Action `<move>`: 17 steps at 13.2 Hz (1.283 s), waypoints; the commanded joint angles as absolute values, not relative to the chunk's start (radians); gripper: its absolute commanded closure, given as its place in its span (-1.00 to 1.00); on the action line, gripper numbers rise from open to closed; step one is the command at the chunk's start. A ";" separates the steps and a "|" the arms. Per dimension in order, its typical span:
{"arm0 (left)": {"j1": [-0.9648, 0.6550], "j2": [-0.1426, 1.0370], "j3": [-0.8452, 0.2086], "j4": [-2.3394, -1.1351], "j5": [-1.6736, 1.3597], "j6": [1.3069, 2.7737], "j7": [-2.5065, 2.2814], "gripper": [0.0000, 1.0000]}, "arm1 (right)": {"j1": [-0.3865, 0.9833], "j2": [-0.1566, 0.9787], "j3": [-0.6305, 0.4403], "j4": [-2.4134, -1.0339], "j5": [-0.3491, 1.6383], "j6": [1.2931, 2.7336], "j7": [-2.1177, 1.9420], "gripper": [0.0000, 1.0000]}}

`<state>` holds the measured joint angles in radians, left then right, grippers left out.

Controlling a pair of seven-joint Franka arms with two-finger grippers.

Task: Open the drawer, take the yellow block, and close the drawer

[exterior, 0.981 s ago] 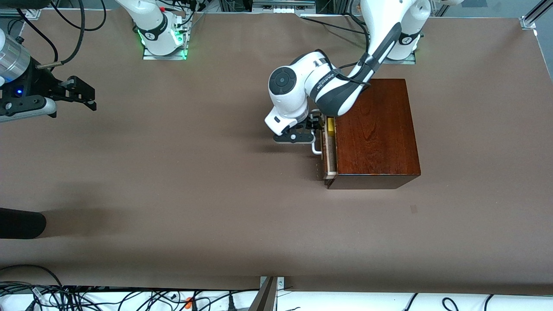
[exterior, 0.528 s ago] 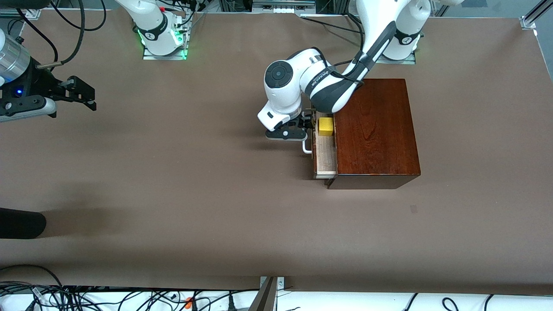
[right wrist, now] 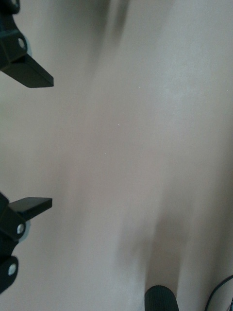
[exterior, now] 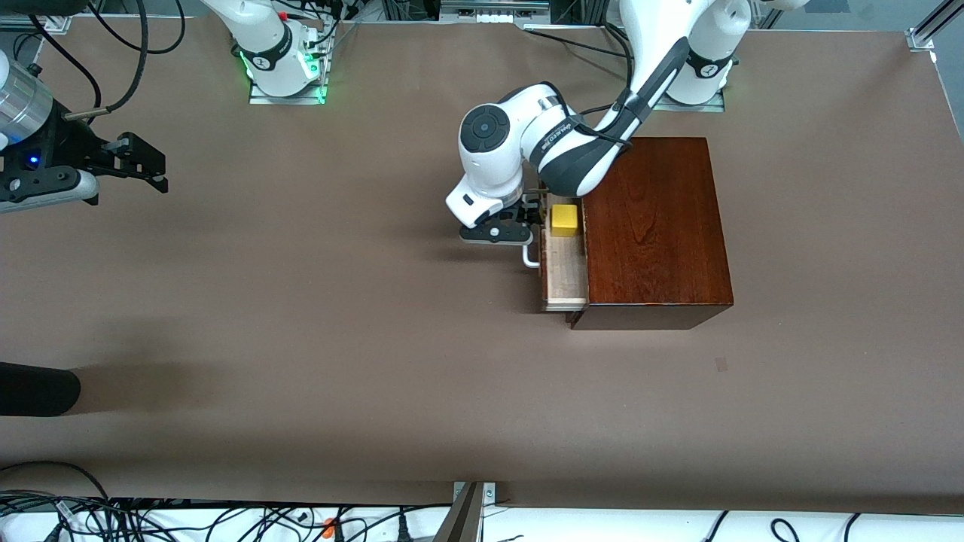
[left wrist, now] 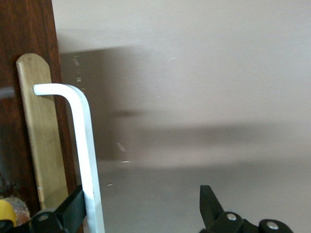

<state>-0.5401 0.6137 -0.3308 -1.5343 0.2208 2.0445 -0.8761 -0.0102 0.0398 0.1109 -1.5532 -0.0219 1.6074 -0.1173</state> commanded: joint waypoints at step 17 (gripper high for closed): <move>-0.260 0.401 -0.336 -1.273 0.104 1.504 -0.479 -1.00 | -0.018 0.110 0.109 -1.537 -0.037 1.550 -0.150 -1.00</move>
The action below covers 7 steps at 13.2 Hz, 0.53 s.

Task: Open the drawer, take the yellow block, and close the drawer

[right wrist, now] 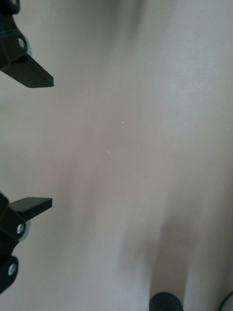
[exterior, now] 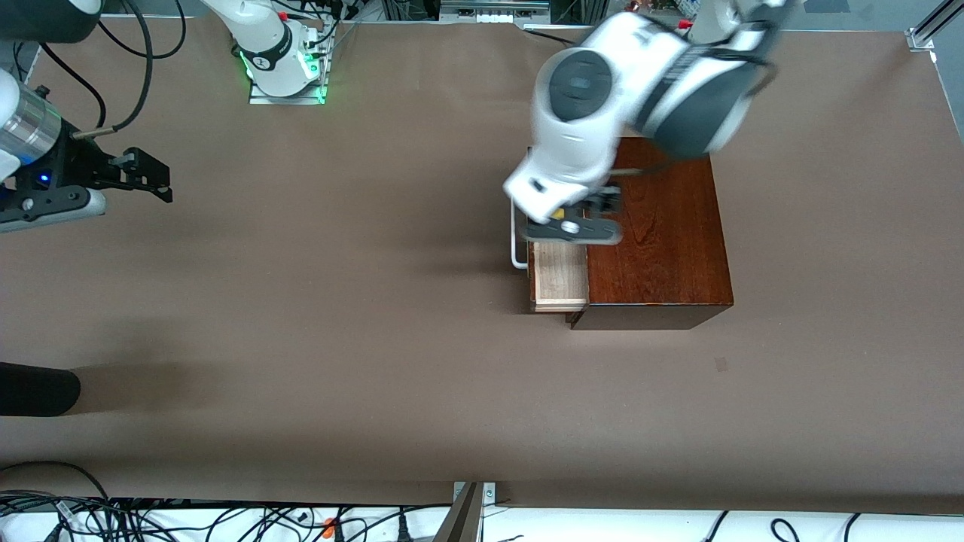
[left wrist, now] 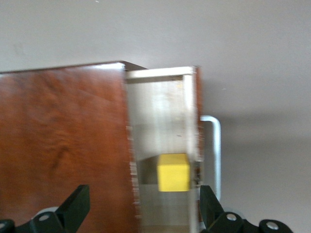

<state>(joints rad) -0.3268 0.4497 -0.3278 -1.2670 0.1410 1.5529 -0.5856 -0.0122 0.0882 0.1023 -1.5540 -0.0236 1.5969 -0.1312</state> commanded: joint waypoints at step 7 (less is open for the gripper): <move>-0.005 0.288 -0.319 -1.272 0.072 1.373 -0.227 -1.00 | 0.107 0.132 0.118 -1.529 0.136 1.531 -0.221 -1.00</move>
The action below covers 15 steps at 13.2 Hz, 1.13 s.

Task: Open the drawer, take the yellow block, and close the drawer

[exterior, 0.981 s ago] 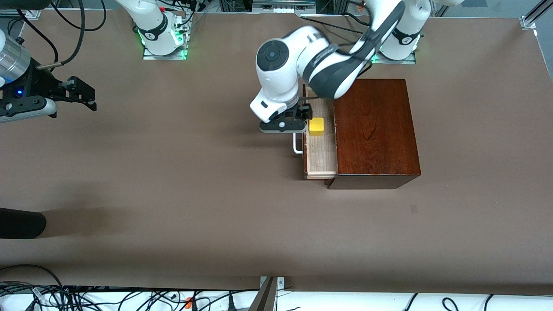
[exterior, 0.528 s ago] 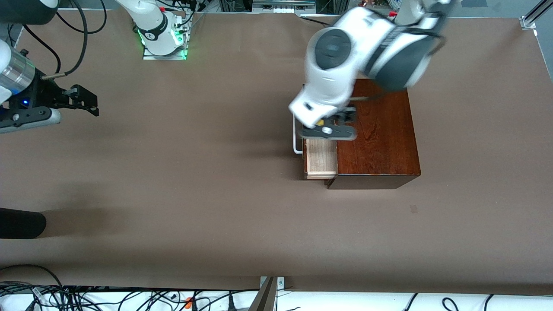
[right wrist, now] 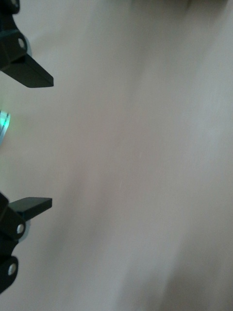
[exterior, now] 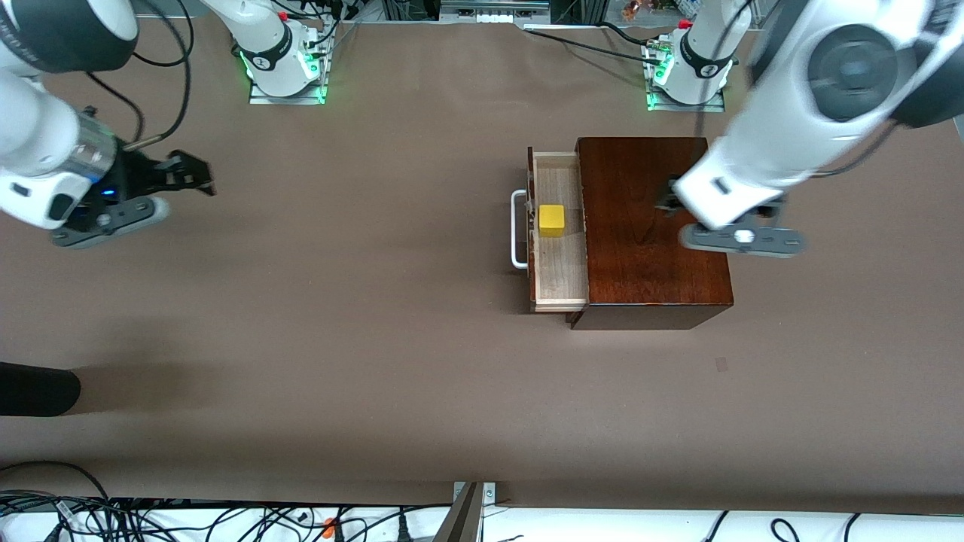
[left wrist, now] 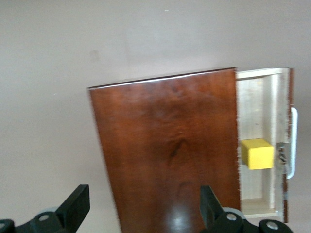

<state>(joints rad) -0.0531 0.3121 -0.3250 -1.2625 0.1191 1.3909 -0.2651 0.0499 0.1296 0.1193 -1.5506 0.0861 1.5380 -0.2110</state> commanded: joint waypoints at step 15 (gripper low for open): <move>-0.054 -0.025 -0.048 -1.667 0.038 1.626 -0.002 -1.00 | 0.818 0.661 0.114 -1.100 -0.069 1.953 -0.359 -1.00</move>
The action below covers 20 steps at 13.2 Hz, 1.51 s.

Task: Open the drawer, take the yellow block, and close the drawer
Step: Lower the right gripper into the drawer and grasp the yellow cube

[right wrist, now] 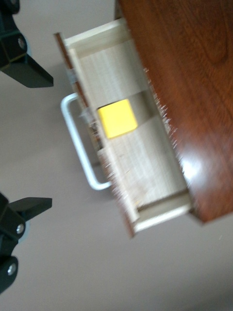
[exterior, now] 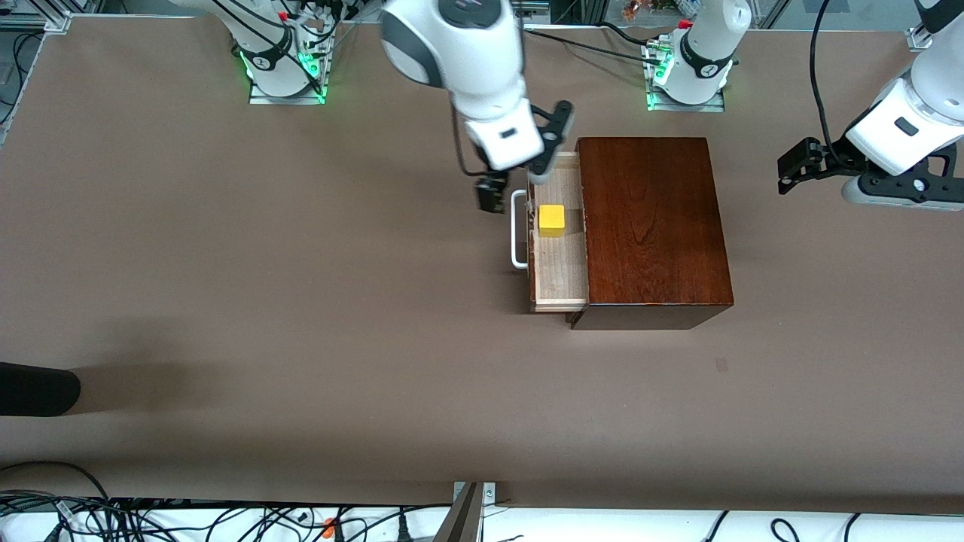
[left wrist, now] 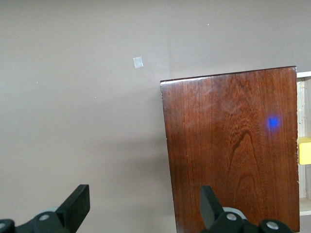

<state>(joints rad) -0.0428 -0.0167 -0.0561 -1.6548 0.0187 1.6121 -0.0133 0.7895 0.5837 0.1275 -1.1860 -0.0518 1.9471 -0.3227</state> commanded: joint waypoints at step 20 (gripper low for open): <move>-0.057 -0.015 -0.054 -1.644 0.037 1.624 -0.003 -1.00 | 0.891 0.859 0.107 -1.100 -0.140 2.128 -0.471 -1.00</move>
<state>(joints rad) -0.0491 -0.0156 -0.0565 -1.6549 0.0190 1.6235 -0.0133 0.8825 0.8425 0.1081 -1.1356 -0.1259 2.1375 -0.4621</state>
